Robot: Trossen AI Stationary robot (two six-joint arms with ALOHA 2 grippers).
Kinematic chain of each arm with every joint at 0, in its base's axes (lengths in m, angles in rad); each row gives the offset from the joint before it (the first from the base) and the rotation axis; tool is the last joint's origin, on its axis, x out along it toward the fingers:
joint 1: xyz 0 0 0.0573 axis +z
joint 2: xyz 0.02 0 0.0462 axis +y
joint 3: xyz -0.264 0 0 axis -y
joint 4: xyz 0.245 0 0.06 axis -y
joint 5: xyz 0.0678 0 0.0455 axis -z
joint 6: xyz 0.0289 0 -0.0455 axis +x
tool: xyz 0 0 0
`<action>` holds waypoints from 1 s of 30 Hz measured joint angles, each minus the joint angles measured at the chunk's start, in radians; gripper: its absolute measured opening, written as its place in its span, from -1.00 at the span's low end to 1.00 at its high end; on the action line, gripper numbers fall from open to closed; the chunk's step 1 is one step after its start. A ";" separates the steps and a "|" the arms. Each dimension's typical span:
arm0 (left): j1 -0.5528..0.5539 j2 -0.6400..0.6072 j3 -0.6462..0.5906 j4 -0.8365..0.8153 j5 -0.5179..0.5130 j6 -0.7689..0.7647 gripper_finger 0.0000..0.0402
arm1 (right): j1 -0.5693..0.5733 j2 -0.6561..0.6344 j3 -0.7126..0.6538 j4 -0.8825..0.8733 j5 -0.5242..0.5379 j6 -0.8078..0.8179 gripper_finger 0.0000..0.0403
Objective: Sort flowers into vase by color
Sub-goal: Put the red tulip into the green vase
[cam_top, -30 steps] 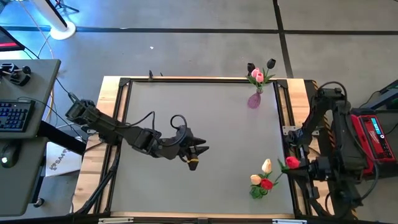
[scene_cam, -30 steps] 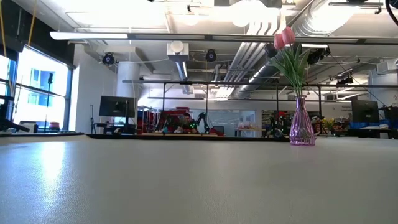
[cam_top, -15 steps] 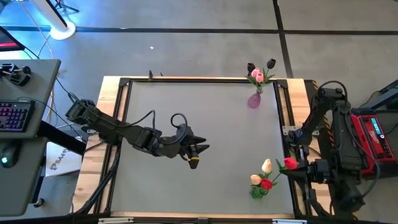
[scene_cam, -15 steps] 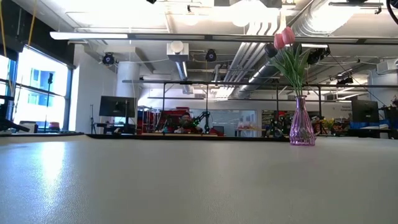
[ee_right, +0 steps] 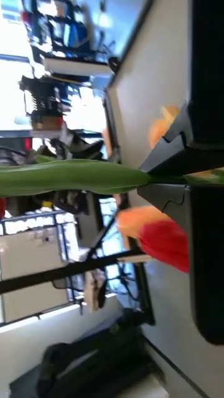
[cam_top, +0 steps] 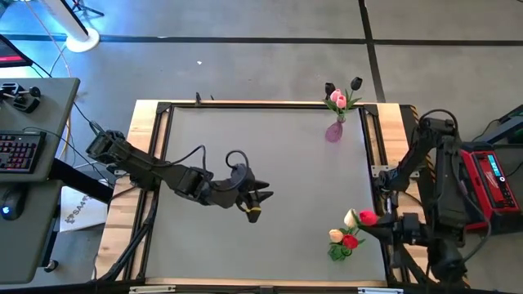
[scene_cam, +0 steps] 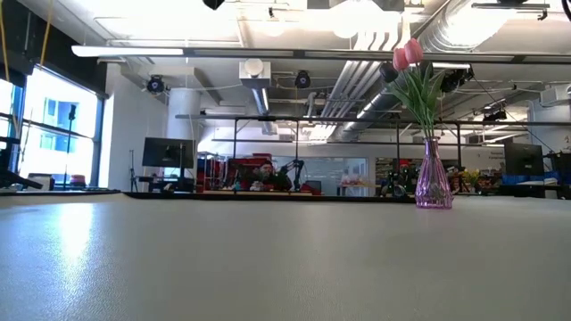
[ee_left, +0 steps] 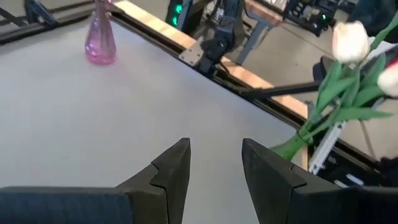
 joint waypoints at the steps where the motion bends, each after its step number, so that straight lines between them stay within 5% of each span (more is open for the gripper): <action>1: 0.000 0.000 0.000 -0.004 0.012 0.000 -0.34 | -0.003 0.007 0.000 0.000 -0.019 0.011 -1.00; 13: 0.000 0.000 0.000 -0.003 0.069 0.060 -0.34 | -0.004 0.021 0.000 0.013 -0.150 0.114 -0.80; 22: 0.000 0.000 0.000 -0.003 0.069 0.064 -0.34 | -0.004 0.004 0.000 0.012 -0.392 0.276 -0.35; 30: 0.000 0.000 0.000 -0.002 0.070 0.061 -0.34 | -0.004 -0.092 0.000 0.042 -0.691 0.414 -0.27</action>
